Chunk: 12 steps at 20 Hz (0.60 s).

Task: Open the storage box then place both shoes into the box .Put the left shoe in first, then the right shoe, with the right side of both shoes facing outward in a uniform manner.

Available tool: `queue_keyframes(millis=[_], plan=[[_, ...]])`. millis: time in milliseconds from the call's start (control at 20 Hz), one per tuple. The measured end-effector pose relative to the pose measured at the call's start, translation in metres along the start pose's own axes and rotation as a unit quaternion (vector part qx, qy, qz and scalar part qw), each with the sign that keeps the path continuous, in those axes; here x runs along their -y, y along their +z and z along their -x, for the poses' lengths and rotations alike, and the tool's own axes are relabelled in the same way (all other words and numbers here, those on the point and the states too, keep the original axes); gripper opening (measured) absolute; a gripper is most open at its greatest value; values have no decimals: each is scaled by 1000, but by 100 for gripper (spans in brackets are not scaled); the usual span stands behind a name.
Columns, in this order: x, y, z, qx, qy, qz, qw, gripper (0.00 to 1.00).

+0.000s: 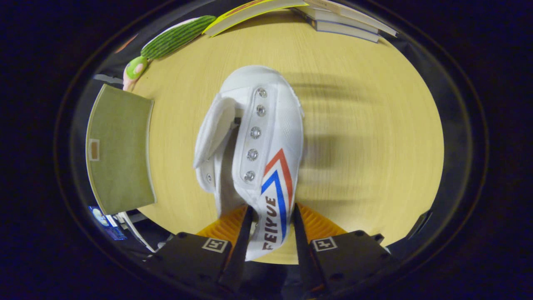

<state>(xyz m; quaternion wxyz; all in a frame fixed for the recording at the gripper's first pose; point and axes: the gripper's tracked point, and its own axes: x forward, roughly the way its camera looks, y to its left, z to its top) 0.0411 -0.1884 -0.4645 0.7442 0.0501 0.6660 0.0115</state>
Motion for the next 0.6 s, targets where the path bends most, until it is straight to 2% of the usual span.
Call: queue_keyframes(millis=[50, 100, 150, 250, 450, 600], plan=[[3, 1, 1, 1, 3, -4, 1000, 47], [4, 2, 0, 0, 10, -10, 1000, 42], [1, 1, 0, -2, 19, -18, 1000, 31], [-7, 0, 5, -2, 36, -35, 999, 21], [-4, 0, 11, 9, 58, -48, 997, 10], [-10, 3, 11, 6, 86, -60, 994, 10]])
